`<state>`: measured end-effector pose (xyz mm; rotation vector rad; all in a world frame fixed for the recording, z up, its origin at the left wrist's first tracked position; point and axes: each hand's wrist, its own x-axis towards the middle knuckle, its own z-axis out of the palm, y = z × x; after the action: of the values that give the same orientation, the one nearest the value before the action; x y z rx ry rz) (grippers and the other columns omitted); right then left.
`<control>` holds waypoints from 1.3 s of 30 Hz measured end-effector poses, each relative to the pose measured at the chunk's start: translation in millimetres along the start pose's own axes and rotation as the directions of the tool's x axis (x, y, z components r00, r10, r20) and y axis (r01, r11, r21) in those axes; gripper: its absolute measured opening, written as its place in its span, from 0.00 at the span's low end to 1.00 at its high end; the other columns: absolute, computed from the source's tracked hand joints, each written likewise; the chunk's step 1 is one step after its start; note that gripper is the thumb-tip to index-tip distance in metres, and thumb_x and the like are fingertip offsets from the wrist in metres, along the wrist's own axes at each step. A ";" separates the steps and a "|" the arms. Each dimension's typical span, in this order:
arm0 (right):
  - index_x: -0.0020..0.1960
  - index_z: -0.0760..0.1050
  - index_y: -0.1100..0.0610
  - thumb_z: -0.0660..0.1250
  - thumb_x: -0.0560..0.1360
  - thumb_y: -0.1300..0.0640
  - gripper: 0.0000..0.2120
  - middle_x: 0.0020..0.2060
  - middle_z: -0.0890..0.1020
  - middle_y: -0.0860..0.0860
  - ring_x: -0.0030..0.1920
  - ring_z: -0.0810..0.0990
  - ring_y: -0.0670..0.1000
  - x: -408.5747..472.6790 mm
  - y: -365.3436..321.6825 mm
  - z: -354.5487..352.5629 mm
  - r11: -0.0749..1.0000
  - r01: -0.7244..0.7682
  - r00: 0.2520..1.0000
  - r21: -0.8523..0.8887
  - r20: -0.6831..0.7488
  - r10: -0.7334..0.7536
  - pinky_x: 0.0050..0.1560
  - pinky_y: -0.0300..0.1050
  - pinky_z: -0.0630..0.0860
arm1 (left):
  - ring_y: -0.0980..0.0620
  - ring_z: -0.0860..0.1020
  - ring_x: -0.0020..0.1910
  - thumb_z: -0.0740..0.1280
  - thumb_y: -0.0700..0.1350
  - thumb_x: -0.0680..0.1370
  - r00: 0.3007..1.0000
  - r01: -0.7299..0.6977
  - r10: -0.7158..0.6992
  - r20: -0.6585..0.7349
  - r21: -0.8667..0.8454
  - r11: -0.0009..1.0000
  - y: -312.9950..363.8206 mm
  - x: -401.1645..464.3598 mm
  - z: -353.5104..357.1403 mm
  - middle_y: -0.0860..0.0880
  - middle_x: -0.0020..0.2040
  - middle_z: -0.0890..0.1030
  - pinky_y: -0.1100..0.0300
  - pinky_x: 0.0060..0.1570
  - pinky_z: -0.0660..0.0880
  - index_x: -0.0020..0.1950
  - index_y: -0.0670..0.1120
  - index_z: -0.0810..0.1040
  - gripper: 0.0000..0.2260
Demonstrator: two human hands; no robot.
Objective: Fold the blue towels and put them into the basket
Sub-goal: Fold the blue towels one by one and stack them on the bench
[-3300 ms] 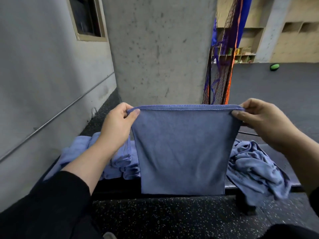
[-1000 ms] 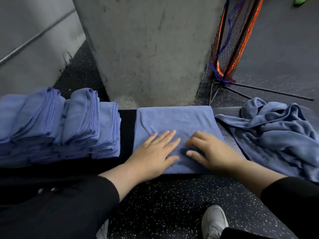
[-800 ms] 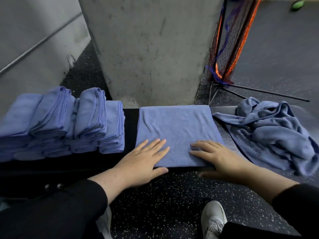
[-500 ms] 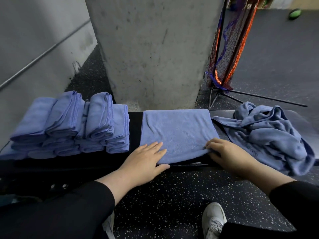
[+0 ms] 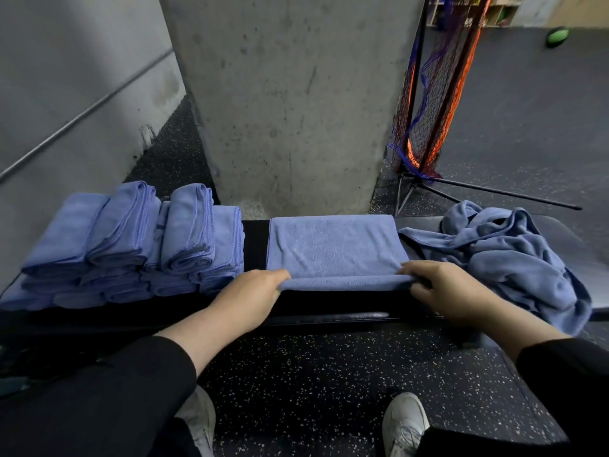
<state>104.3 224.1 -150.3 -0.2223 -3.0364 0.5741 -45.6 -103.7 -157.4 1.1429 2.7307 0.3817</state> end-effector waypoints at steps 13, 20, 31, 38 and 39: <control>0.36 0.71 0.60 0.66 0.77 0.59 0.12 0.27 0.67 0.45 0.29 0.63 0.43 -12.2 -20.6 -35.9 0.955 -0.164 0.985 0.246 0.096 0.144 0.31 0.41 0.60 | 0.53 0.69 0.32 0.67 0.47 0.78 0.961 0.039 -0.001 0.276 -0.132 0.991 10.9 -12.4 -49.3 0.51 0.32 0.71 0.56 0.35 0.66 0.39 0.42 0.72 0.11; 0.40 0.75 0.58 0.64 0.79 0.56 0.09 0.34 0.80 0.56 0.41 0.79 0.59 27.5 -4.7 -14.3 0.956 -0.263 0.963 0.131 -0.024 0.269 0.41 0.53 0.72 | 0.43 0.72 0.37 0.60 0.37 0.75 0.987 0.145 -0.150 -0.050 -0.093 0.985 20.1 35.1 -36.8 0.45 0.35 0.73 0.51 0.34 0.66 0.39 0.42 0.68 0.05; 0.47 0.69 0.56 0.56 0.83 0.53 0.09 0.52 0.82 0.63 0.54 0.79 0.63 86.5 8.9 1.0 0.924 -0.373 0.928 -0.088 -0.047 0.370 0.45 0.50 0.68 | 0.46 0.74 0.42 0.62 0.31 0.73 0.922 0.340 -0.361 0.140 0.153 0.928 22.7 106.7 -30.3 0.48 0.40 0.70 0.53 0.39 0.71 0.46 0.45 0.67 0.11; 0.48 0.69 0.55 0.64 0.79 0.47 0.11 0.48 0.79 0.57 0.50 0.79 0.62 101.5 3.3 8.0 0.879 -0.347 0.929 -0.327 -0.252 0.273 0.40 0.51 0.73 | 0.43 0.73 0.49 0.70 0.34 0.73 0.954 0.232 -0.178 -0.242 0.221 0.947 18.1 131.6 -12.0 0.46 0.51 0.72 0.53 0.42 0.65 0.56 0.45 0.71 0.15; 0.50 0.71 0.55 0.67 0.77 0.48 0.11 0.49 0.77 0.55 0.51 0.78 0.62 100.8 -0.3 7.2 0.869 -0.329 0.929 -0.370 -0.290 0.228 0.40 0.51 0.75 | 0.44 0.74 0.52 0.72 0.36 0.74 0.948 0.177 -0.100 -0.303 0.237 0.955 20.4 132.3 -8.2 0.47 0.54 0.72 0.52 0.45 0.67 0.59 0.46 0.72 0.16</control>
<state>4.1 236.1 -155.3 -0.7044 -2.8628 -0.1019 -125.8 3.4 -149.6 1.0075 3.1754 0.1821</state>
